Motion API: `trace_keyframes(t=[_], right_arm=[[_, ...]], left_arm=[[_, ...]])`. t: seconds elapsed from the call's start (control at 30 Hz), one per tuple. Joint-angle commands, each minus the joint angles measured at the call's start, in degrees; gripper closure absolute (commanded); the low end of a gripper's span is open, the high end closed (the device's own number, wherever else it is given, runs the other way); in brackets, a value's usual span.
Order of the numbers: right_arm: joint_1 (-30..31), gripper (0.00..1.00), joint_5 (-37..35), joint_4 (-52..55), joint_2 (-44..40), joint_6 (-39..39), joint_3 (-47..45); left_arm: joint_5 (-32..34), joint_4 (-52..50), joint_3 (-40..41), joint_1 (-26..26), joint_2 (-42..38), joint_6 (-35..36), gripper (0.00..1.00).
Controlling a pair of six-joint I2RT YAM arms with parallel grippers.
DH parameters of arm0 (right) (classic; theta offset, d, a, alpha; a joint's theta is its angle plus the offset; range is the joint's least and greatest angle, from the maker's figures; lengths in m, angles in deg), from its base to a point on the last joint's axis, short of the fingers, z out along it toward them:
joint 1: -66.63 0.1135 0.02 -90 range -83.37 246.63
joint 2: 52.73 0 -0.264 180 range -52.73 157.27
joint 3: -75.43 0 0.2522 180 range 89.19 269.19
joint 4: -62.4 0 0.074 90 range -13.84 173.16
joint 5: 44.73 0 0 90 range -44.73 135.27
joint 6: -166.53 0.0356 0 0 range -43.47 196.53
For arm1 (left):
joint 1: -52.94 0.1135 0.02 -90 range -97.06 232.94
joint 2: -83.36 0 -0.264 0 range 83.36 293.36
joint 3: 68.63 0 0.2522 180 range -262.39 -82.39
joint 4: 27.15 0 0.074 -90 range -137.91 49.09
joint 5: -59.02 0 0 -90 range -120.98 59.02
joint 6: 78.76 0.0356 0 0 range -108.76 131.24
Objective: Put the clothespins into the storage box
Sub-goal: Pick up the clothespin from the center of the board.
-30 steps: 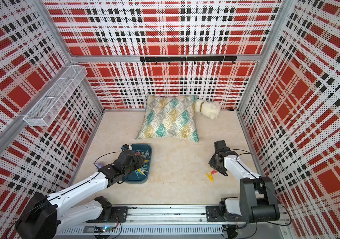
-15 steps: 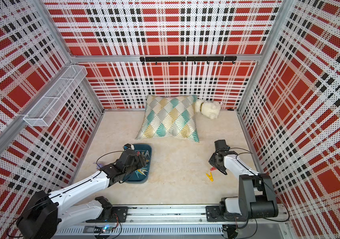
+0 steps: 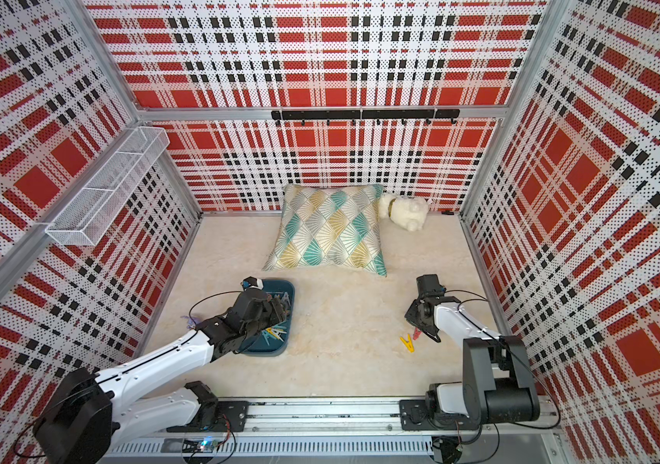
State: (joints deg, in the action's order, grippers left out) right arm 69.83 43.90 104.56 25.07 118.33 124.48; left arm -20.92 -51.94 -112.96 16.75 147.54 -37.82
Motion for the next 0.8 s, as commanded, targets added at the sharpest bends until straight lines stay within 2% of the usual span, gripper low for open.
trace_keyframes(t=[0.0, 0.27, 0.37, 0.6, 0.77], right_arm=[[-0.48, 0.87, 1.35, 1.21, 1.74, 0.04, -1.63], [-0.41, 0.99, 2.86, 2.52, -0.63, -0.06, -0.78], [-0.48, 1.0, 4.6, 3.48, -2.67, 0.36, 0.88], [-0.01, 1.0, 10.2, 5.22, -5.26, 1.98, 7.14], [3.59, 1.0, 12.19, 4.62, -4.9, 5.16, 11.27]], left_arm=[[0.23, 0.74, -2.13, -0.53, 0.31, 0.06, 0.41], [0.04, 0.79, -2.63, -0.8, 0.33, -0.05, 0.41], [-0.77, 1.78, -3.18, -1.26, 0.5, 0.24, 0.41], [-8.0, 9.25, -3.19, -1.98, 0.63, 0.24, 0.39], [-13.86, 16.4, -2.54, -2.98, 2.76, -1.57, 0.38]])
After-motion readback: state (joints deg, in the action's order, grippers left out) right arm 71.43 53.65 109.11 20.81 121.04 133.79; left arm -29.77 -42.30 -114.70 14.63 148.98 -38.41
